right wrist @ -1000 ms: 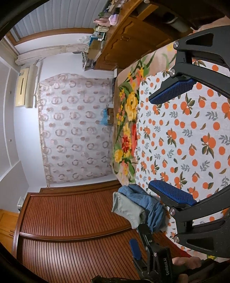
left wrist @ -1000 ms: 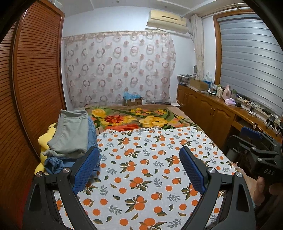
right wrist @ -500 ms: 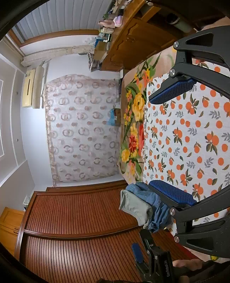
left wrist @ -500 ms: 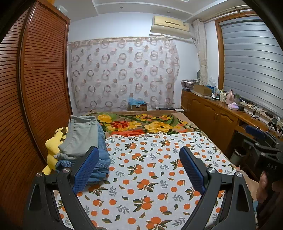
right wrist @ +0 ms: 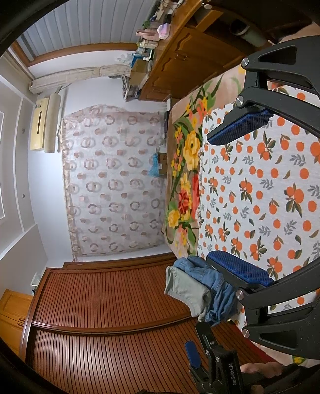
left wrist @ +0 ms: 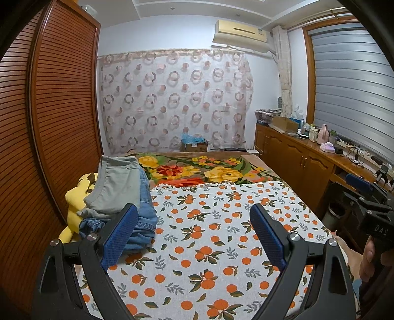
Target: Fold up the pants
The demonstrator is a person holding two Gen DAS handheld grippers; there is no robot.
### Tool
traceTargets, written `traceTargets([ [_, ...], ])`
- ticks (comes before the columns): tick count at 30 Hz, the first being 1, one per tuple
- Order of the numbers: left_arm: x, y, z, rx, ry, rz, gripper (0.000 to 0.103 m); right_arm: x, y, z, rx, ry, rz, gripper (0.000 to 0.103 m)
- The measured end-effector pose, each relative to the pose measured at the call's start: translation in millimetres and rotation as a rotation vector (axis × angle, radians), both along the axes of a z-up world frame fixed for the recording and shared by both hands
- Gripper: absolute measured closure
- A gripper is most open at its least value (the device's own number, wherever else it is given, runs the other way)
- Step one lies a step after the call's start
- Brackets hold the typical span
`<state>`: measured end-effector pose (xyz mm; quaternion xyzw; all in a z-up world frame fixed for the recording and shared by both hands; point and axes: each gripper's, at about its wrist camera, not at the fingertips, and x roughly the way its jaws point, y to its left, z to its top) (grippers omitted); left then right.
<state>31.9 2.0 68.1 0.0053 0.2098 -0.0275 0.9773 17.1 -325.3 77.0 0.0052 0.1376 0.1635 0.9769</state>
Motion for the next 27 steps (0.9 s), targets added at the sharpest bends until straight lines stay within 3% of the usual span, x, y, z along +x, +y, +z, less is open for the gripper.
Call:
traceTargets([
  [27,0.2,1.0,0.0,0.0,0.0,0.001,0.01,-2.4,-0.6,-3.2,0.001,0.002,0.002,0.014],
])
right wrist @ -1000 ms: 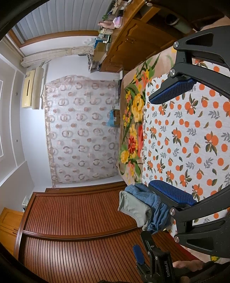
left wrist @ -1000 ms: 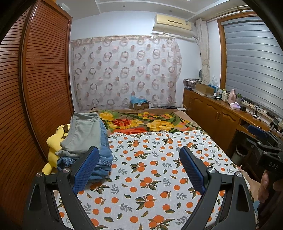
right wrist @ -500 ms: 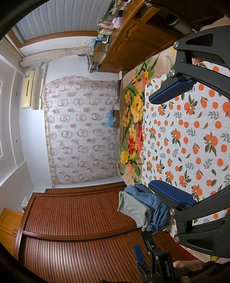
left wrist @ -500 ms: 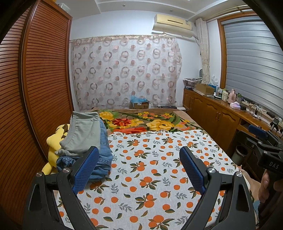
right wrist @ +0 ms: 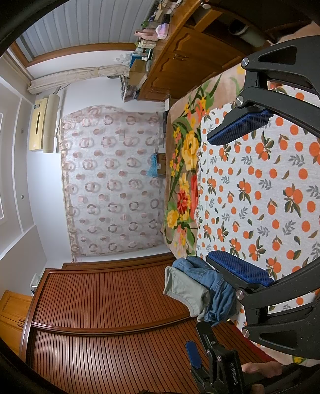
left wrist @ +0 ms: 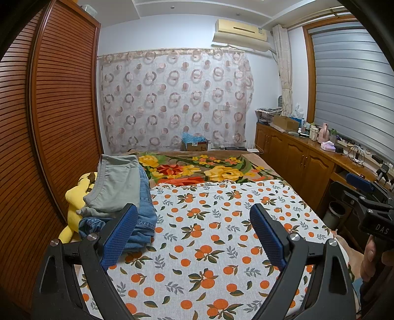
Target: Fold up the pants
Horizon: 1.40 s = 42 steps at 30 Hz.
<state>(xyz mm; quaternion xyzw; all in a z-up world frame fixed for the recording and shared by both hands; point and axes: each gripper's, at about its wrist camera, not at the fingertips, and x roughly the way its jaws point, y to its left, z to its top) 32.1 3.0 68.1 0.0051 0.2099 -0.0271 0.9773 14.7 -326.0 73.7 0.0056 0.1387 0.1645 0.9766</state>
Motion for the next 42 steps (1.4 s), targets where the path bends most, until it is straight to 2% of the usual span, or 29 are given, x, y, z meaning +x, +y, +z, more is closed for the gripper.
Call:
traceTargets([
  [42,0.0,0.0,0.1,0.0,0.002,0.0,0.01,-1.6,-0.5,-3.7,0.001,0.005,0.003,0.014],
])
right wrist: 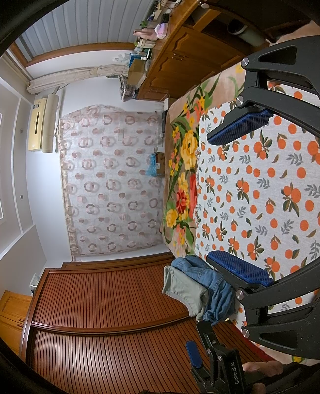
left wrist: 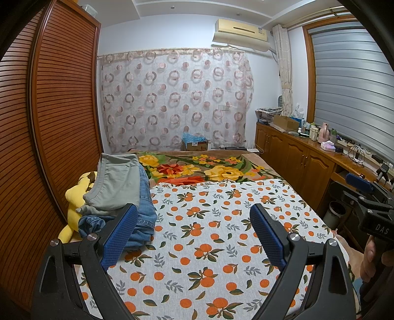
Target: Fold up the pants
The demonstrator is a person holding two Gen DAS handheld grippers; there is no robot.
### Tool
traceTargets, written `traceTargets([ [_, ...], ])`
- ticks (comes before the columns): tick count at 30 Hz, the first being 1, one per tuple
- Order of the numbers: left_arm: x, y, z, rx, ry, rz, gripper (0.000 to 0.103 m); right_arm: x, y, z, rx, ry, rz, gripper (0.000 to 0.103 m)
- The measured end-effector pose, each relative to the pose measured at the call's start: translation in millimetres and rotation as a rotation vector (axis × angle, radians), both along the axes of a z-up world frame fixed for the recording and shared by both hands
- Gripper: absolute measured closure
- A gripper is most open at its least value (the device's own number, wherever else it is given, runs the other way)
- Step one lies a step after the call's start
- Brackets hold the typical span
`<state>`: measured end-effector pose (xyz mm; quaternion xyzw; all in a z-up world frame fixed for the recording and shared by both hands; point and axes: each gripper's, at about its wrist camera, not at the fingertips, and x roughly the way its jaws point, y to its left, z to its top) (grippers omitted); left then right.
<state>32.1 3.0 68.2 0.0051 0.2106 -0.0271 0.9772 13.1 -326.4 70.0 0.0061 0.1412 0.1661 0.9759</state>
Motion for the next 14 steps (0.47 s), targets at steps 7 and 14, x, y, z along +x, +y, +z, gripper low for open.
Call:
traceTargets([
  [7,0.0,-0.5,0.5,0.0,-0.001,0.0,0.01,-0.2,-0.7,0.5,0.0,-0.002,-0.001,0.014],
  [14,-0.1,-0.6,0.6,-0.001,0.0,0.0,0.01,-0.6,-0.7,0.9,0.001,-0.001,-0.001,0.014],
])
